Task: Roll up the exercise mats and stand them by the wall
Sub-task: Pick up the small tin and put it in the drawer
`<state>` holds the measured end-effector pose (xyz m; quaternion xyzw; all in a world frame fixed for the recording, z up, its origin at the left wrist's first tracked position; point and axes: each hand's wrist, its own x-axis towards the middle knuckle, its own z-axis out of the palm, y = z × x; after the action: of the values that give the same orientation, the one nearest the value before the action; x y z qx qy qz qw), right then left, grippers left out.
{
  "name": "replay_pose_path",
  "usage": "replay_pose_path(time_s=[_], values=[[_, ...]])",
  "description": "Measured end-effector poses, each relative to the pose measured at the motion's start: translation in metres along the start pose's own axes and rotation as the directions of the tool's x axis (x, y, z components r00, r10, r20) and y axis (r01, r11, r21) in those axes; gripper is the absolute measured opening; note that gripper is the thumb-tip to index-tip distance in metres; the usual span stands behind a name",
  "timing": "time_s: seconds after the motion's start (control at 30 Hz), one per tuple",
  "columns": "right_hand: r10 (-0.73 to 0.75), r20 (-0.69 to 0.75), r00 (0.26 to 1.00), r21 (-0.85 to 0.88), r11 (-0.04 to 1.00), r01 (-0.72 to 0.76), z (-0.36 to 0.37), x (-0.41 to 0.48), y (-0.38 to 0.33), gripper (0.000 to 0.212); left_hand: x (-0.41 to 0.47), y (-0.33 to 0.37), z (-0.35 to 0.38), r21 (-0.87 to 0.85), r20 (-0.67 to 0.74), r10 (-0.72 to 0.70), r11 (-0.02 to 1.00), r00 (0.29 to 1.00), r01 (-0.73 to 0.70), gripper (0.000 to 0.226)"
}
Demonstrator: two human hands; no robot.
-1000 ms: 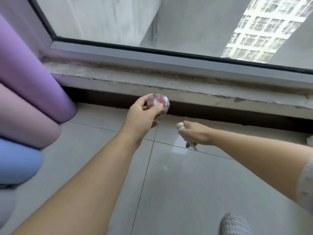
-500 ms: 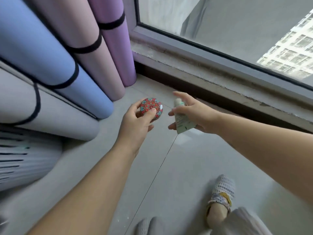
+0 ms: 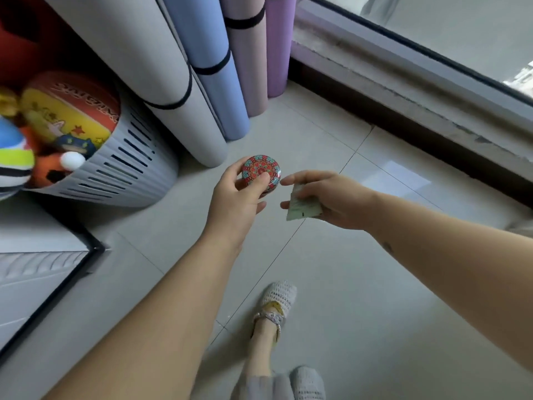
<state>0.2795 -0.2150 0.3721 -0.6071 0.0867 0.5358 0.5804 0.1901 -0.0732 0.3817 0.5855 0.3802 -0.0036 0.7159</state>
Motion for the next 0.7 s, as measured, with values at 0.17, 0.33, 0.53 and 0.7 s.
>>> replay_pose_path(time_s=[0.17,0.33,0.53,0.7], values=[[0.037,0.041,0.998,0.000,0.999,-0.037,0.040,-0.041,0.024,0.026,-0.056,-0.011,-0.033,0.030,0.019,-0.030,0.999,0.999,0.029,0.034],[0.039,0.036,0.999,-0.074,0.997,-0.036,0.081,-0.059,0.016,0.021,-0.069,0.007,-0.077,0.140,0.059,0.034,0.989,0.998,-0.042,0.032],[-0.009,0.048,0.999,-0.168,0.986,0.017,0.173,-0.055,-0.010,0.019,-0.069,0.049,-0.166,0.263,0.160,0.151,0.946,0.976,-0.190,0.032],[-0.072,0.064,0.995,-0.150,0.985,0.081,0.282,-0.042,-0.017,0.026,-0.076,0.069,-0.272,0.235,0.128,0.181,0.950,0.975,-0.207,0.037]])
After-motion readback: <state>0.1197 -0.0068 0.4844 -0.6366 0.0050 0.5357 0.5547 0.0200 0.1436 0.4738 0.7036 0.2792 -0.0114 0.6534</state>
